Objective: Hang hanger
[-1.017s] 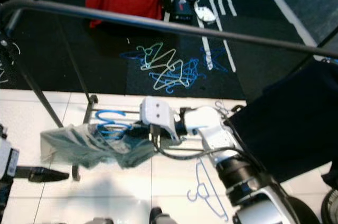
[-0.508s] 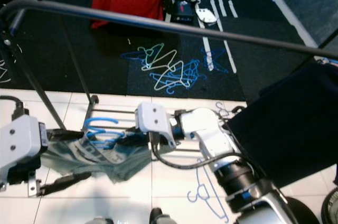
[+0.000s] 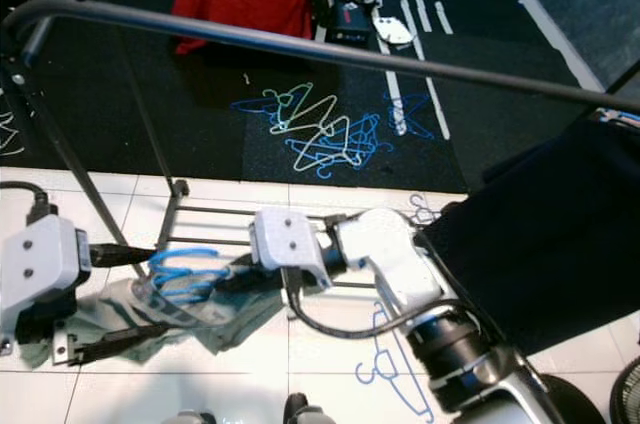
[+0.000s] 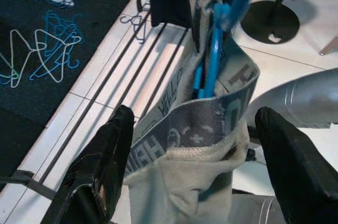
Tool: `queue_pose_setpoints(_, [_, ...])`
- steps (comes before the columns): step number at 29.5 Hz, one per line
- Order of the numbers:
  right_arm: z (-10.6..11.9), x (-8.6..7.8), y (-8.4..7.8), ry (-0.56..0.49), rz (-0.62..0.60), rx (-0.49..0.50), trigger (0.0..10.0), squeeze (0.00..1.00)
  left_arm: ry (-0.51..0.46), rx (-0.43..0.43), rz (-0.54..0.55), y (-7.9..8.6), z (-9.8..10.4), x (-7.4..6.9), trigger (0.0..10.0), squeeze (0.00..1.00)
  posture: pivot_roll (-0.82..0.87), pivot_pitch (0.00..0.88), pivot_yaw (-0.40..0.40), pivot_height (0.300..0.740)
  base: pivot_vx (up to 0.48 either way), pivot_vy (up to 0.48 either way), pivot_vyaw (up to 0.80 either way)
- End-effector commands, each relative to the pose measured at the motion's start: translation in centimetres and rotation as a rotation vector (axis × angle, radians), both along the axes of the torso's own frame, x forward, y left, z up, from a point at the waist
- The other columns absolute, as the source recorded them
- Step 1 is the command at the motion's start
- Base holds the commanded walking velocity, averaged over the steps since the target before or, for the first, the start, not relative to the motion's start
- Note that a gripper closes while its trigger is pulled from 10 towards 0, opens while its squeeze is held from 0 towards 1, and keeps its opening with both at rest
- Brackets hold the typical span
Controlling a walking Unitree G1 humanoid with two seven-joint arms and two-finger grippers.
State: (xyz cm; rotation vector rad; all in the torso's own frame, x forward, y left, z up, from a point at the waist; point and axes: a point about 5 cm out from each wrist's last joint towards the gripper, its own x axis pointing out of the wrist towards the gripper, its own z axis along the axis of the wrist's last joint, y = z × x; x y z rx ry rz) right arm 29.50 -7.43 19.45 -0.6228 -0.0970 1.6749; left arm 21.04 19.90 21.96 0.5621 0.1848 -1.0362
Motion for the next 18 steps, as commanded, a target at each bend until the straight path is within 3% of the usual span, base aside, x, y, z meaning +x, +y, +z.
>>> queue_pose_setpoints(1, [0.0,-0.3,0.4,-0.001,0.02,0.001,10.0,0.0,0.026,0.009,-0.025,-0.3,-0.7,-0.4,1.7,0.0,0.08,0.166,-0.026,0.74,0.0,0.0,0.0])
queue_pose_setpoints(2, [0.0,-0.3,0.4,-0.001,0.02,0.001,10.0,0.0,0.026,0.009,-0.025,-0.3,-0.7,-0.4,1.7,0.0,0.08,0.166,-0.026,0.74,0.0,0.0,0.0])
queue_pose_setpoints(3, [0.2,-0.4,0.5,-0.006,0.024,0.005,10.0,0.0,0.032,0.007,-0.03,-0.4,-1.0,-0.4,0.0,0.0,0.08,0.164,-0.027,0.74,0.0,0.0,0.0])
queue_pose_setpoints(18, [0.8,-0.6,0.5,-0.018,0.031,0.012,10.0,0.0,0.052,-0.006,-0.001,-0.6,-2.0,0.0,0.0,0.0,0.08,0.154,-0.025,0.74,0.0,0.0,0.0])
